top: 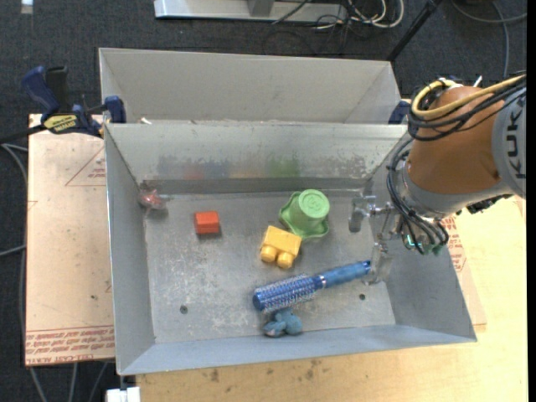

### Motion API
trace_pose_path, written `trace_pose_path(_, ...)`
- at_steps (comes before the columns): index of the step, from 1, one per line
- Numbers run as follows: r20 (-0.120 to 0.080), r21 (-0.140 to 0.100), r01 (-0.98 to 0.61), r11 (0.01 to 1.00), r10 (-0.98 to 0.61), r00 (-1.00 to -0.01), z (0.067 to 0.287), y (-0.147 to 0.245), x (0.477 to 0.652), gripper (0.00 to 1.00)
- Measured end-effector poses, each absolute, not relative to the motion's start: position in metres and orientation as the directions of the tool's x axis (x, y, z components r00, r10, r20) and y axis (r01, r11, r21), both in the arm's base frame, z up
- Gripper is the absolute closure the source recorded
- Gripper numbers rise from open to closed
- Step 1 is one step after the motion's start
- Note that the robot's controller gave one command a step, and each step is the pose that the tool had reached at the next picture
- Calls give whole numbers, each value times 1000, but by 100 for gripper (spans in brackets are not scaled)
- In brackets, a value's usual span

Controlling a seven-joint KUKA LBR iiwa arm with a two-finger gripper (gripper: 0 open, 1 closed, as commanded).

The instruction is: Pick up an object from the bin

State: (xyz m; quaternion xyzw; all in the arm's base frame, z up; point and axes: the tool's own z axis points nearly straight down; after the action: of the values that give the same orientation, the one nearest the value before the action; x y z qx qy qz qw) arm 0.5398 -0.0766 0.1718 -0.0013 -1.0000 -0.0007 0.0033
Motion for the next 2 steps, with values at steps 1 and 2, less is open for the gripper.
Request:
trace_pose_path(1, 6, 3, -136, 991, -136, -991, 67, -74, 508, 0)
trace_pose_path(2, -1, 1, -139, 990, -139, -990, 71, -74, 511, 100)
